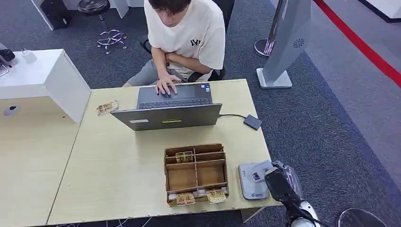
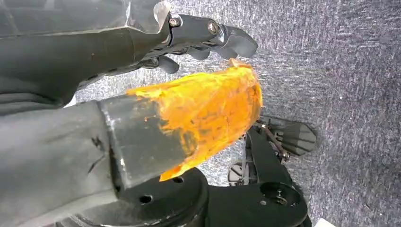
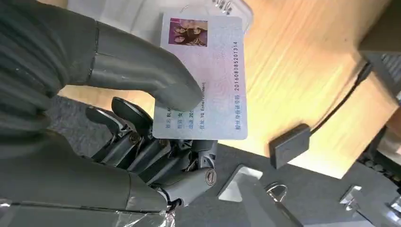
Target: Pass the card to the sensor for recognition and then transmit it.
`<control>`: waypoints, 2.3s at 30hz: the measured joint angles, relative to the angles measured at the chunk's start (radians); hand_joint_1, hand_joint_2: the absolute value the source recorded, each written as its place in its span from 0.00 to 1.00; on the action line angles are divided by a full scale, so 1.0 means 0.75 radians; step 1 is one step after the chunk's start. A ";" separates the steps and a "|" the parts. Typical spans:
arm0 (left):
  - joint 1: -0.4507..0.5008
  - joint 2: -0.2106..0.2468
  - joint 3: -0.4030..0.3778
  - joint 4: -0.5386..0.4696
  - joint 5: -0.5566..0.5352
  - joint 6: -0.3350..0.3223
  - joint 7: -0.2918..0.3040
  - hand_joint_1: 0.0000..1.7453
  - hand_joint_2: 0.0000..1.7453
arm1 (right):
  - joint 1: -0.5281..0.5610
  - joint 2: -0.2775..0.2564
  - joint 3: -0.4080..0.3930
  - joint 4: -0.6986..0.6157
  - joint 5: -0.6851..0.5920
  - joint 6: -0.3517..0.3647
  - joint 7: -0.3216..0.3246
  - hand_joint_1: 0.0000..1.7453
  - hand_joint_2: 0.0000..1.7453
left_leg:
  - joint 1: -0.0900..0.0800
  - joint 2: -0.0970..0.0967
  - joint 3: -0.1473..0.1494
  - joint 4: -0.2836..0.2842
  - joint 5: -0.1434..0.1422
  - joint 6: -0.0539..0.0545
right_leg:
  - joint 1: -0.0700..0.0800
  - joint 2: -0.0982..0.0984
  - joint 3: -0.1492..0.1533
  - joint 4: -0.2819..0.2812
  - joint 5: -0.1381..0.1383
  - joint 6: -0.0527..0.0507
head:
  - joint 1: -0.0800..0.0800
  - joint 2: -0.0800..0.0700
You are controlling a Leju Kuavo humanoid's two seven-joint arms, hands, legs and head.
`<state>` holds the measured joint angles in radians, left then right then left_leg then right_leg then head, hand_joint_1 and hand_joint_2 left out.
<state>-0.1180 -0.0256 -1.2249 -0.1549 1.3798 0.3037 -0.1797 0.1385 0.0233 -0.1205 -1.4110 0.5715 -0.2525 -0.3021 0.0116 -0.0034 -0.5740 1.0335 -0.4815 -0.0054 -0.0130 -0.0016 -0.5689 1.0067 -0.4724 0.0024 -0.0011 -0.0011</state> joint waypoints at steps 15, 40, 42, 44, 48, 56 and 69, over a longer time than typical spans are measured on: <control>0.000 0.003 -0.012 0.003 0.009 -0.001 -0.009 0.00 0.00 | -0.072 -0.035 -0.010 0.183 -0.013 0.002 0.009 1.00 1.00 | 0.000 0.000 0.000 0.000 0.000 0.000 | 0.000 0.000 0.000 0.000 0.000 0.000 | 0.000 0.000; 0.000 0.008 -0.023 0.004 0.027 -0.006 -0.013 0.00 0.00 | -0.111 -0.037 -0.021 0.250 0.012 0.006 0.008 1.00 1.00 | 0.000 0.000 0.002 0.000 0.000 0.000 | 0.000 0.000 0.001 0.000 0.001 0.001 | 0.000 -0.001; 0.000 0.009 -0.023 0.004 0.027 -0.008 -0.013 0.00 0.00 | -0.112 -0.037 -0.021 0.251 0.012 0.006 0.008 1.00 1.00 | 0.000 0.000 0.002 0.000 0.000 0.000 | 0.000 0.000 0.001 0.000 0.001 0.001 | 0.000 0.000; 0.000 0.009 -0.023 0.004 0.027 -0.010 -0.013 0.00 0.00 | -0.113 -0.037 -0.021 0.252 0.012 0.006 0.008 1.00 1.00 | 0.000 0.000 0.002 0.000 0.000 0.000 | 0.000 0.000 0.001 0.000 0.001 0.001 | 0.000 -0.001; 0.000 0.009 -0.023 0.004 0.030 -0.012 -0.013 0.00 0.00 | -0.114 -0.037 -0.021 0.252 0.014 0.008 0.008 1.00 1.00 | 0.000 0.000 0.002 0.000 0.000 0.000 | 0.000 0.000 0.001 0.000 0.001 0.001 | 0.000 0.000; 0.000 0.010 -0.023 0.004 0.045 -0.018 -0.014 0.00 0.00 | -0.114 -0.035 -0.021 0.247 0.012 0.007 -0.006 1.00 1.00 | 0.000 0.000 0.002 0.000 0.000 0.000 | 0.000 0.000 0.002 0.000 0.002 0.001 | 0.000 0.000; 0.000 0.003 -0.042 0.004 0.055 -0.014 -0.014 0.00 0.00 | 0.026 0.129 -0.018 -0.226 -0.100 -0.316 -0.249 1.00 1.00 | 0.000 0.000 0.001 0.000 0.000 0.000 | 0.000 0.000 0.000 0.000 0.001 0.001 | 0.000 0.000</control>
<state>-0.1181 -0.0236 -1.2565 -0.1522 1.4210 0.2930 -0.1904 0.1582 0.1201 -0.1343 -1.5809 0.4967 -0.4896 -0.4890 0.0117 -0.0033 -0.5734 1.0334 -0.4813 -0.0055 -0.0129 -0.0015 -0.5687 1.0067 -0.4715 0.0029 -0.0011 -0.0012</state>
